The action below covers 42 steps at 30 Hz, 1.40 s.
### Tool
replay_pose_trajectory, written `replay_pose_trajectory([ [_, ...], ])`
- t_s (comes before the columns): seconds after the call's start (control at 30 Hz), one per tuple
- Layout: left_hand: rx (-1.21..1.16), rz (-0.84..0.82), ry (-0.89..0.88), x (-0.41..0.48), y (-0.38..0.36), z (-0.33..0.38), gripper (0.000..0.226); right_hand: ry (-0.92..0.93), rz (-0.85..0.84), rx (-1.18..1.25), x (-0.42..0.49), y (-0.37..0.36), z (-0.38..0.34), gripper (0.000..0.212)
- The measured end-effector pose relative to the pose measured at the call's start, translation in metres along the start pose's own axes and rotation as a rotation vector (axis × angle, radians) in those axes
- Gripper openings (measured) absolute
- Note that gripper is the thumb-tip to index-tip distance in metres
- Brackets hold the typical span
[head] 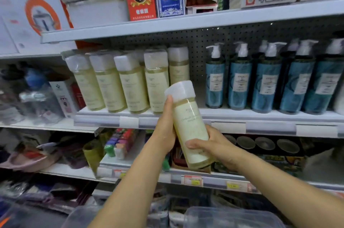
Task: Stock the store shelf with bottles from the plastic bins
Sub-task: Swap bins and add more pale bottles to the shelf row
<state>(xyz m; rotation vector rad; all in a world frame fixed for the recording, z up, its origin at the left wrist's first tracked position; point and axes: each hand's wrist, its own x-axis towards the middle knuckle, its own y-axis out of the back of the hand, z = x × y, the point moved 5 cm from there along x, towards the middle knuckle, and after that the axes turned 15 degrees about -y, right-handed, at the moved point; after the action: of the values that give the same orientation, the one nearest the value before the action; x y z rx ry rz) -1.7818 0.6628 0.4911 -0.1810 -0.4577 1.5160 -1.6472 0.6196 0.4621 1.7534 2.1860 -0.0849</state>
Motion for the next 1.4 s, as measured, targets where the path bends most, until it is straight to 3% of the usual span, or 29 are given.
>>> replay_pose_trajectory([
  [0.27, 0.144, -0.241, -0.144, 0.031, -0.001, 0.031, 0.075, 0.175, 0.277, 0.124, 0.032, 0.001, -0.059, 0.061],
  [0.47, 0.175, -0.317, -0.209, 0.047, -0.005, 0.048, 0.05, 0.253, 0.378, 0.141, 0.056, 0.008, -0.085, 0.067],
  [0.77, 0.1, -0.326, -0.208, 0.065, -0.013, 0.046, 0.051, 0.233, 0.434, 0.164, 0.089, 0.02, -0.092, 0.072],
  [1.03, 0.109, -0.269, -0.161, 0.067, -0.011, 0.031, 0.037, 0.172, 0.394, 0.121, 0.113, 0.021, -0.086, 0.067],
  [1.3, 0.143, -0.215, -0.162, 0.066, -0.007, 0.027, 0.033, 0.092, 0.383, -0.005, 0.13, 0.025, -0.081, 0.098],
  [1.4, 0.141, -0.196, -0.143, 0.062, -0.007, 0.027, 0.034, 0.044, 0.406, -0.046, 0.13, 0.024, -0.079, 0.095],
])
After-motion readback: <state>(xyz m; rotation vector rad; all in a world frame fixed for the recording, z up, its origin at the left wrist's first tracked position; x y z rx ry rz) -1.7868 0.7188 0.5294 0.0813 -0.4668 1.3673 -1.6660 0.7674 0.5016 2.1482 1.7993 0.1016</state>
